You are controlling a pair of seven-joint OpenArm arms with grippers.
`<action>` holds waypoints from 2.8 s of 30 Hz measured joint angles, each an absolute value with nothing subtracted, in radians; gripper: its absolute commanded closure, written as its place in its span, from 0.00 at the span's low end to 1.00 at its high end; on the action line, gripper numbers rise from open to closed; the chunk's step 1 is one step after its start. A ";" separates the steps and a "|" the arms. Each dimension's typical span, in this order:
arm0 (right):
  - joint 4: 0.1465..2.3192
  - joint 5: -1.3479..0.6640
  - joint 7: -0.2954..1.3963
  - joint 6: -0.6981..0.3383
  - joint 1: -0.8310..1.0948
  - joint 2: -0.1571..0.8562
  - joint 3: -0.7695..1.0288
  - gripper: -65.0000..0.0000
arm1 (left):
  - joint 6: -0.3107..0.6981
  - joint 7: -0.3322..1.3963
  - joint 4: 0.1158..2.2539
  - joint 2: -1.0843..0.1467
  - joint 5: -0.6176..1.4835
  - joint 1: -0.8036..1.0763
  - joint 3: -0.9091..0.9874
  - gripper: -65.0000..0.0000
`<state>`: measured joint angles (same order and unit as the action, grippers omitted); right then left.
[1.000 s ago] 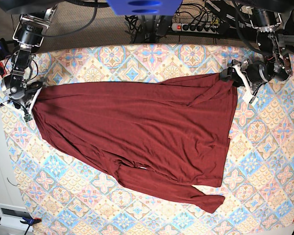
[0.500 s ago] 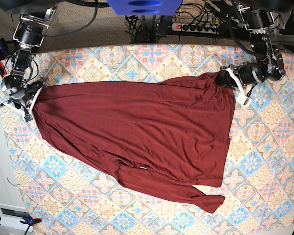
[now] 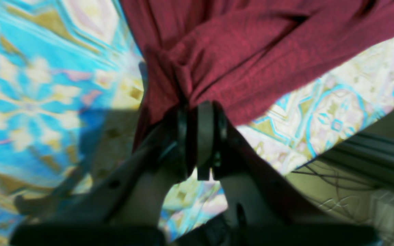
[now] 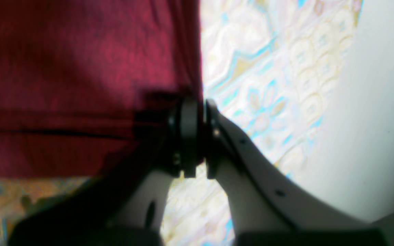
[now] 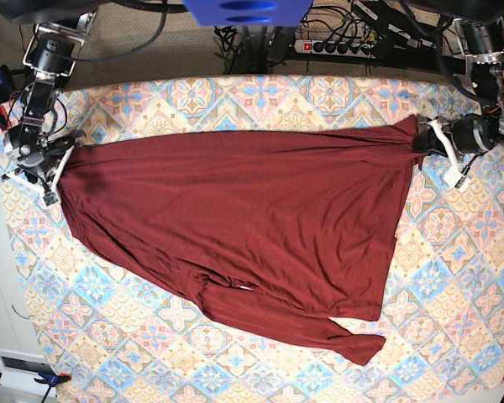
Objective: Layout the t-shirt on the table in an organized manner, then fold the t-shirt properly
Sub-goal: 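Stretch the shirt between both grippers, left gripper pulling outward, then lower the shirt edge with the left gripper onto the table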
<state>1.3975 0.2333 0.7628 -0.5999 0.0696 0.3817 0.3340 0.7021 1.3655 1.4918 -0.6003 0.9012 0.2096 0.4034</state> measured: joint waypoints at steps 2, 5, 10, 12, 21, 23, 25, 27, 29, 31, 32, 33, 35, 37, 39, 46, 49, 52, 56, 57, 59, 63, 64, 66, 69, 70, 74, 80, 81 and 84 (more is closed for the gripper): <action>1.421 0.229 0.754 -0.595 0.117 0.377 0.334 0.94 | 0.700 1.367 1.491 -0.622 0.899 0.215 0.403 1.00; 1.453 0.232 0.764 -0.599 0.144 0.366 0.336 0.94 | 0.701 1.369 1.492 -0.637 0.912 0.217 0.403 1.00; 1.478 0.229 0.764 -0.601 0.150 0.338 0.336 0.94 | 0.701 1.374 1.494 -0.685 0.905 0.247 0.403 1.00; 1.480 0.232 0.762 -0.597 0.153 0.334 0.336 0.94 | 0.701 1.367 1.497 -0.706 0.922 0.268 0.399 1.00; 1.572 0.224 0.759 -0.603 0.261 0.334 0.340 0.94 | 0.704 1.357 1.501 -0.779 0.918 0.310 0.395 1.00; 1.597 0.221 0.791 -0.602 0.281 0.332 0.340 0.94 | 0.704 1.357 1.501 -0.781 0.920 0.311 0.395 1.00; 1.621 0.223 0.813 -0.608 0.288 0.330 0.340 0.94 | 0.704 1.362 1.501 -0.778 0.920 0.311 0.395 1.00; 1.639 0.225 0.809 -0.606 0.287 0.331 0.340 0.94 | 0.704 1.362 1.501 -0.772 0.920 0.303 0.395 1.00; 1.641 0.224 0.809 -0.605 0.276 0.332 0.340 0.94 | 0.703 1.370 1.499 -0.731 0.907 0.264 0.401 1.00; 1.641 0.224 0.808 -0.606 0.276 0.330 0.361 0.94 | 0.699 1.371 1.498 -0.683 0.904 0.220 0.400 1.00; 1.641 0.225 0.809 -0.606 0.277 0.330 0.377 0.94 | 0.700 1.368 1.498 -0.669 0.910 0.206 0.400 1.00; 1.638 0.228 0.809 -0.605 0.278 0.331 0.391 0.94 | 0.701 1.364 1.498 -0.656 0.915 0.192 0.401 1.00; 1.633 0.232 0.813 -0.601 0.277 0.336 0.403 0.94 | 0.700 1.369 1.499 -0.632 0.909 0.165 0.401 1.00; 1.622 0.237 0.823 -0.605 0.261 0.332 0.403 0.94 | 0.700 1.375 1.498 -0.591 0.897 0.132 0.403 1.00; 1.618 0.238 0.828 -0.605 0.224 0.327 0.402 0.94 | 0.697 1.376 1.498 -0.556 0.897 0.102 0.403 1.00; 1.588 0.239 0.821 -0.599 0.161 0.334 0.401 0.94 | 0.697 1.380 1.495 -0.458 0.896 -0.013 0.431 1.00; 1.572 0.240 0.835 -0.602 0.176 0.327 0.401 0.94 | 0.696 1.378 1.487 -0.400 0.887 -0.056 0.482 1.00; 1.551 0.238 0.812 -0.598 0.159 0.334 0.400 0.94 | 0.696 1.380 1.444 -0.363 0.858 -0.104 0.504 1.00; 1.510 0.237 0.823 -0.601 0.153 0.332 0.399 0.94 | 0.696 1.335 1.390 -0.335 0.808 -0.144 0.506 1.00; 1.503 0.239 0.831 -0.604 0.143 0.329 0.400 0.94 | 0.697 1.311 1.381 -0.330 0.808 -0.147 0.506 1.00; 1.501 0.247 0.844 -0.605 0.102 0.327 0.400 0.94 | 0.696 1.282 1.351 -0.327 0.808 -0.153 0.506 1.00; 1.502 0.230 0.793 -0.592 0.005 0.338 0.399 0.94 | 0.693 1.209 1.259 -0.327 0.801 -0.179 0.506 1.00; 1.499 0.232 0.794 -0.593 0.002 0.338 0.399 0.94 | 0.693 1.186 1.250 -0.327 0.800 -0.180 0.506 1.00; 1.475 0.232 0.807 -0.595 0.015 0.335 0.399 0.94 | 0.693 1.150 1.230 -0.327 0.800 -0.179 0.506 1.00; 1.428 0.241 0.839 -0.601 0.045 0.332 0.400 0.94 | 0.693 1.096 1.188 -0.322 0.799 -0.178 0.506 1.00; 1.417 0.249 0.839 -0.601 0.044 0.332 0.400 0.94 | 0.693 1.082 1.174 -0.319 0.800 -0.178 0.505 1.00; 1.386 0.236 0.805 -0.598 0.014 0.333 0.399 0.94 | 0.693 1.025 1.135 -0.319 0.793 -0.174 0.500 1.00; 1.370 0.241 0.817 -0.594 0.029 0.336 0.398 0.79 | 0.658 1.013 1.125 -0.316 0.660 -0.173 0.472 1.00; 1.370 0.250 0.817 -0.594 0.025 0.336 0.398 0.74 | 0.654 1.013 1.125 -0.322 0.642 -0.171 0.440 1.00; 1.377 0.247 0.815 -0.594 0.023 0.335 0.398 0.64 | 0.657 1.039 1.125 -0.343 0.638 -0.172 0.304 0.95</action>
